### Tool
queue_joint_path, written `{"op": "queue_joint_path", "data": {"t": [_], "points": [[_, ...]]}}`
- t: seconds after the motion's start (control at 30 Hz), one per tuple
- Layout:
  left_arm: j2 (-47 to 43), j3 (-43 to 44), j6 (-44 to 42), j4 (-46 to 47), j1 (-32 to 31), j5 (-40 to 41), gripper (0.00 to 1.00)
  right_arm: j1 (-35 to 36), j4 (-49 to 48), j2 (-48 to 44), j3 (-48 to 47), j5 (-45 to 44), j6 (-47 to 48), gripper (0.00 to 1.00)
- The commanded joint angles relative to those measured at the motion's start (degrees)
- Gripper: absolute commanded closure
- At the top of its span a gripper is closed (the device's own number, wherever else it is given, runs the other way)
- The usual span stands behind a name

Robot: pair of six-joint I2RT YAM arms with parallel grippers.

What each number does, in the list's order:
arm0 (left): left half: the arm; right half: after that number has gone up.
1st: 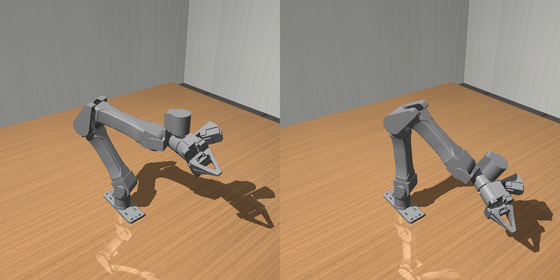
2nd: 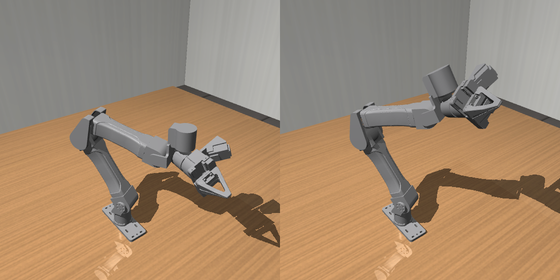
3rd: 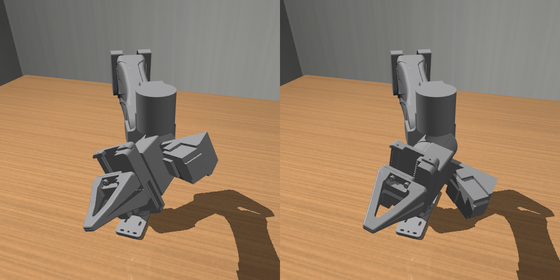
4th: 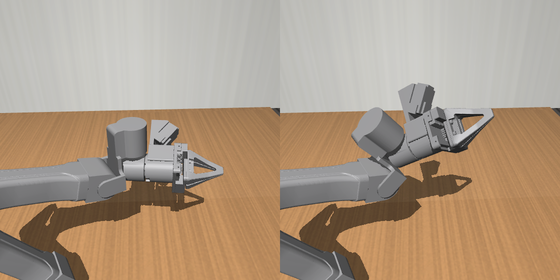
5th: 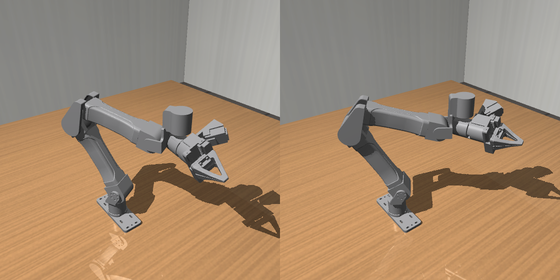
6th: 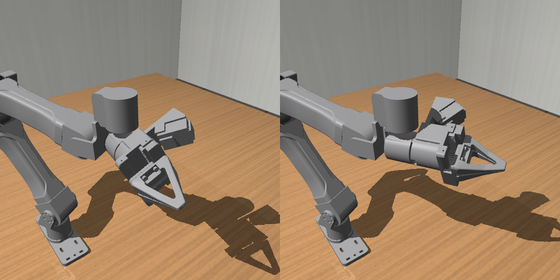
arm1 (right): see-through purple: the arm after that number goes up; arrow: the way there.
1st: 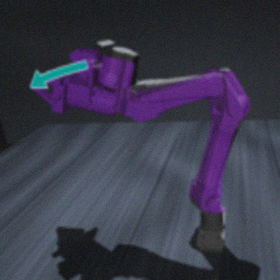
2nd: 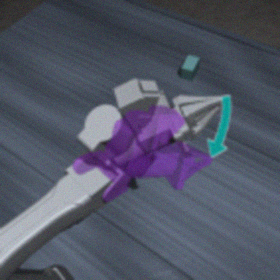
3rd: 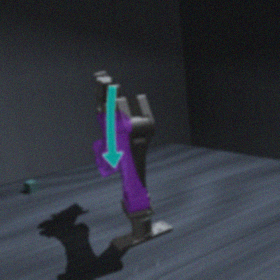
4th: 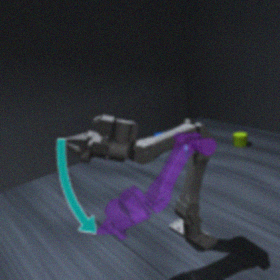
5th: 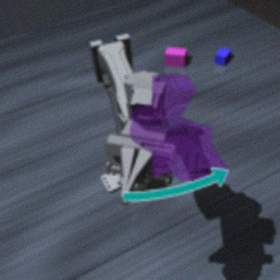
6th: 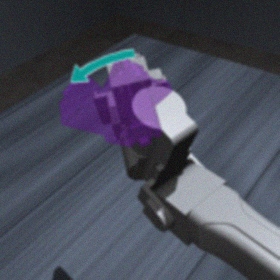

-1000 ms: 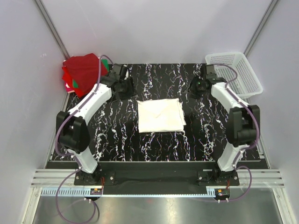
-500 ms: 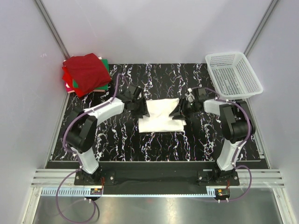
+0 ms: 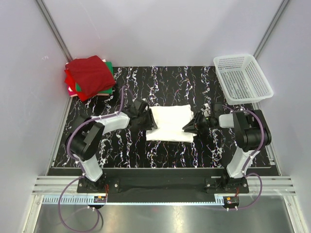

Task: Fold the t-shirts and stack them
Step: Fold the tshirt

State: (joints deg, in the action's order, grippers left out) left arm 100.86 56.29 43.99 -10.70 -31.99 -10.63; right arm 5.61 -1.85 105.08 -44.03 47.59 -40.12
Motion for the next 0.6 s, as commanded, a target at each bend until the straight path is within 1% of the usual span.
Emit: {"op": "queue_joint_path", "data": {"t": [0.0, 0.07, 0.1, 0.17, 0.2, 0.27, 0.33, 0.43, 0.57], "points": [[-1.62, -4.35, 0.57, -5.12, -3.25, 4.73, 0.55, -0.42, 3.95, -2.24, 2.63, -6.20, 1.97, 0.68], [-4.70, -3.74, 0.84, -8.62, -5.18, 6.84, 0.55, -0.33, 6.15, -4.70, 2.90, -6.11, 3.02, 0.66], [-5.66, -1.99, 0.40, -10.12, -5.71, 9.29, 0.55, -0.33, 7.11, -6.01, 2.90, -6.81, 3.55, 0.63], [-8.04, 0.47, -0.21, -15.21, -6.42, 10.98, 0.54, -0.07, 10.71, -10.67, 2.37, -7.86, 5.04, 0.59], [-9.53, 2.83, -0.48, -18.01, -6.68, 13.94, 0.54, 0.28, 14.29, -14.16, 1.33, -9.69, 5.57, 0.55], [-11.03, 4.87, -0.66, -20.05, -7.30, 15.46, 0.54, 1.07, 17.56, -17.43, -0.35, -11.55, 7.32, 0.52], [-12.96, 6.90, -0.48, -21.37, -7.82, 16.78, 0.53, 1.60, 20.99, -21.47, -3.15, -12.53, 8.12, 0.49], [-14.89, 7.34, 0.13, -20.51, -9.23, 16.87, 0.53, 3.18, 21.97, -23.95, -6.66, -11.13, 8.83, 0.45], [-17.01, 4.10, 2.06, -16.56, -9.93, 17.23, 0.53, 6.69, 21.36, -20.19, -12.47, -8.75, 9.09, 0.44]]}}
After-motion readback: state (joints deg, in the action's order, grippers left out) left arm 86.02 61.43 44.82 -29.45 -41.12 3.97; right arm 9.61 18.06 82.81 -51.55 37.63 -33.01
